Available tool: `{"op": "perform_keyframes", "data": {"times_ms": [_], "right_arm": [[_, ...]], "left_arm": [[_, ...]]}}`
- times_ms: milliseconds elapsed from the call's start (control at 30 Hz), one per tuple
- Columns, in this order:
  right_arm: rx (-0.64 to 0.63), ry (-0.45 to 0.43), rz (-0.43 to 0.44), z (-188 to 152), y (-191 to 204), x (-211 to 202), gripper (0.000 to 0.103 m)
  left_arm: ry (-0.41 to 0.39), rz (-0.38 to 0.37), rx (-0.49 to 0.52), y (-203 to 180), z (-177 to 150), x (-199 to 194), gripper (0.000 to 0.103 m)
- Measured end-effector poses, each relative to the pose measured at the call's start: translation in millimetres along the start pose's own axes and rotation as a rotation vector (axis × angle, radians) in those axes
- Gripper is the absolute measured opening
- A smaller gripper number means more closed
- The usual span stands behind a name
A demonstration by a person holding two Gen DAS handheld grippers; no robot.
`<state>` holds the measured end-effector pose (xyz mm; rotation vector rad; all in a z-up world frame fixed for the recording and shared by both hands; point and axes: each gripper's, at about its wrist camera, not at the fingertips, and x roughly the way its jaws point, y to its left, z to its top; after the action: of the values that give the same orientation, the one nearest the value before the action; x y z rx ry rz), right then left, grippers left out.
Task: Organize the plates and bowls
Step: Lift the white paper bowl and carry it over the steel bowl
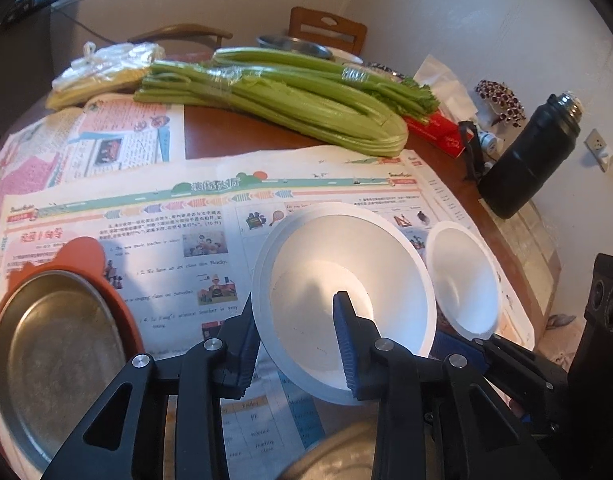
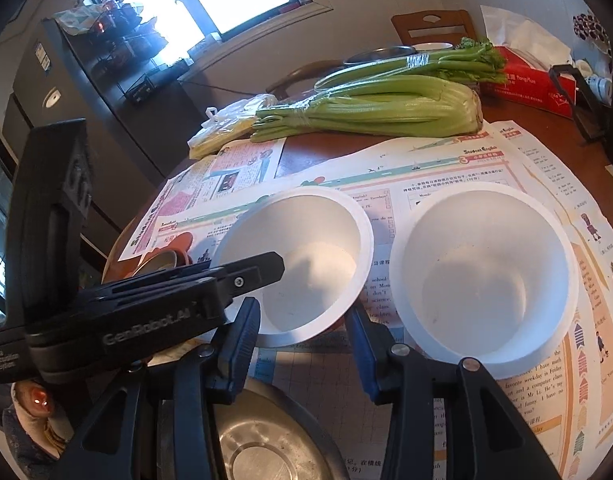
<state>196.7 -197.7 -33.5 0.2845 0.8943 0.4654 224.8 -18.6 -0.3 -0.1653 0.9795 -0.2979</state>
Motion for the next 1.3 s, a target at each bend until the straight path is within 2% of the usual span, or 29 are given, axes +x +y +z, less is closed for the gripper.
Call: {"op": "perform_keyframes", "data": {"times_ms": [333, 700, 967, 1300], "right_arm": [[-0.062, -0.068, 0.018, -7, 24, -39, 0.045], [-0.115, -0.104, 0.03, -28, 42, -87, 0.045], [-0.163, -0.113, 0.032, -43, 53, -113, 0.045], [-0.185, -0.106, 0.022, -61, 57, -133, 0.045]], "left_arm": [[-0.085, 0.005, 0.0, -13, -14, -51, 0.036], [-0.124, 0.008, 0.008, -35, -46, -102, 0.036], [-0.143, 0.018, 0.005, -47, -66, -127, 0.036], [-0.146, 0.006, 0.003, -59, -87, -140, 0.036]]}}
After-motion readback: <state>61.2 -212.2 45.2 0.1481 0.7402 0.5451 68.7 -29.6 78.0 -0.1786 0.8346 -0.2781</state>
